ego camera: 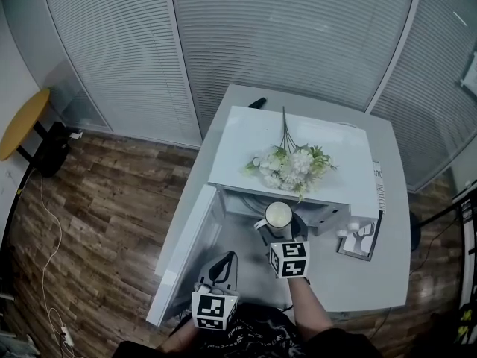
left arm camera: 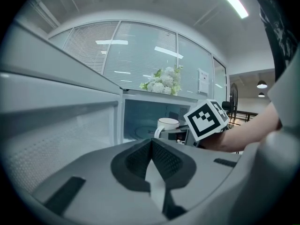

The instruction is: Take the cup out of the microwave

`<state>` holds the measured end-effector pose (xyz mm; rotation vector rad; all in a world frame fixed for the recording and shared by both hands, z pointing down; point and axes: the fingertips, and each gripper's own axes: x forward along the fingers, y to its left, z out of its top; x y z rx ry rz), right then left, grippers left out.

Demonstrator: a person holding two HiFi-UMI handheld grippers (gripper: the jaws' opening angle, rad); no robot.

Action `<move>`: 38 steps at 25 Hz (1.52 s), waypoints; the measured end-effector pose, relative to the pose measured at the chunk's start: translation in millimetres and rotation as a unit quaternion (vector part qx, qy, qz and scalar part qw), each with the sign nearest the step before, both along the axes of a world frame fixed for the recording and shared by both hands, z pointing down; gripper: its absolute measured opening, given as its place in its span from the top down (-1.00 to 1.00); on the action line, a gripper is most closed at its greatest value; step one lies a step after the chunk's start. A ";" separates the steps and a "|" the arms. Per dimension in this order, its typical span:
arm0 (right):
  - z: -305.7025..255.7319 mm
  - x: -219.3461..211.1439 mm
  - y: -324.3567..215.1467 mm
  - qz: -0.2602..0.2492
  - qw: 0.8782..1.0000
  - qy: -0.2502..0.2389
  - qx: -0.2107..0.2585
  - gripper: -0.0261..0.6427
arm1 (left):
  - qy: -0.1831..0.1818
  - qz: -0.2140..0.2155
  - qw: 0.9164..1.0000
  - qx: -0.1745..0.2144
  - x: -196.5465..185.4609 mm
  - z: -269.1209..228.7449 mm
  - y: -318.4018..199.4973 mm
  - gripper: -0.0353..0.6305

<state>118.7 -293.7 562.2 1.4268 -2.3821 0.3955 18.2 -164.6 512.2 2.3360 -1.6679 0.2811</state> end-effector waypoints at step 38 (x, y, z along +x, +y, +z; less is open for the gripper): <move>-24.3 31.2 89.0 0.066 0.998 -0.006 0.022 -0.21 | 0.033 0.056 0.998 -0.001 12.9 2.6 11.0 0.88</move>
